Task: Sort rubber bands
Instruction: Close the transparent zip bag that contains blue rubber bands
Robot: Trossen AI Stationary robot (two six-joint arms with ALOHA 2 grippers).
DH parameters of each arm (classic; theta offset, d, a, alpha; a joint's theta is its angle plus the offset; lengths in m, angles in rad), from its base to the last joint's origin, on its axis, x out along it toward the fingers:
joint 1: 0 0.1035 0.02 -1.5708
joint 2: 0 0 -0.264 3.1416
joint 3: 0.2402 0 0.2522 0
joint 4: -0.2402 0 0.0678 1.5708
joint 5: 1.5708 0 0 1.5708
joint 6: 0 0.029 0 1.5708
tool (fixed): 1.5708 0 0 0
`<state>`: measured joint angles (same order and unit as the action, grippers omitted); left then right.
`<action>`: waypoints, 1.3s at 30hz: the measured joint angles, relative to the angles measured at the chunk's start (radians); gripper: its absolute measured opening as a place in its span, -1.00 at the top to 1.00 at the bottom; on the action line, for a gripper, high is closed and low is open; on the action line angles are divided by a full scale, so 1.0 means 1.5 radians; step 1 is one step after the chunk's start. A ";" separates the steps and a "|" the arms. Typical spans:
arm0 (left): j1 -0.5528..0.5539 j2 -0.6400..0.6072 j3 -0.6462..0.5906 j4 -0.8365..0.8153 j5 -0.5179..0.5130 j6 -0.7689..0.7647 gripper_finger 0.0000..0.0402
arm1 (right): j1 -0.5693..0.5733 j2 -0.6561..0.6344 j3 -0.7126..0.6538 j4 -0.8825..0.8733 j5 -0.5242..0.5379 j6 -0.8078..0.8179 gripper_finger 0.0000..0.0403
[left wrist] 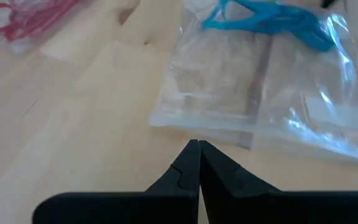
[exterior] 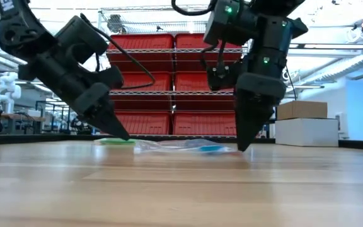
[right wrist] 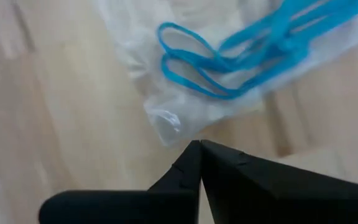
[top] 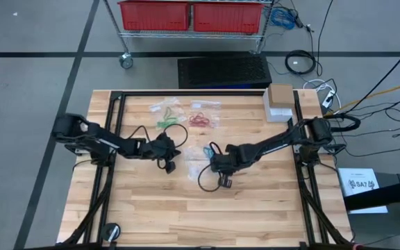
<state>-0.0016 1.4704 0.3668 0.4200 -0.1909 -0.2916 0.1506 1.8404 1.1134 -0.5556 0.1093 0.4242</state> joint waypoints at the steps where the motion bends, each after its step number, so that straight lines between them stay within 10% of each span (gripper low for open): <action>1: 0.004 0.009 0.000 0.012 0.000 0.000 0.95 | 0.002 0.002 0.000 0.004 -0.009 0.011 1.00; 16: 0.081 0.097 0.089 0.102 0.037 0.093 0.95 | 0.058 0.007 0.059 0.181 -0.106 -0.022 1.00; 27: 0.111 0.173 0.191 0.130 0.134 0.176 0.97 | 0.022 -0.101 0.067 -0.026 0.046 -0.069 1.00; 39: 0.120 -0.102 -0.016 0.163 0.073 0.075 0.99 | -0.153 -0.102 -0.100 0.382 -0.111 -0.113 0.85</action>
<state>0.1779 1.3173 0.3432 0.6649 -0.0809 -0.1794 -0.0795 1.6867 0.9631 0.0176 -0.0568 0.2550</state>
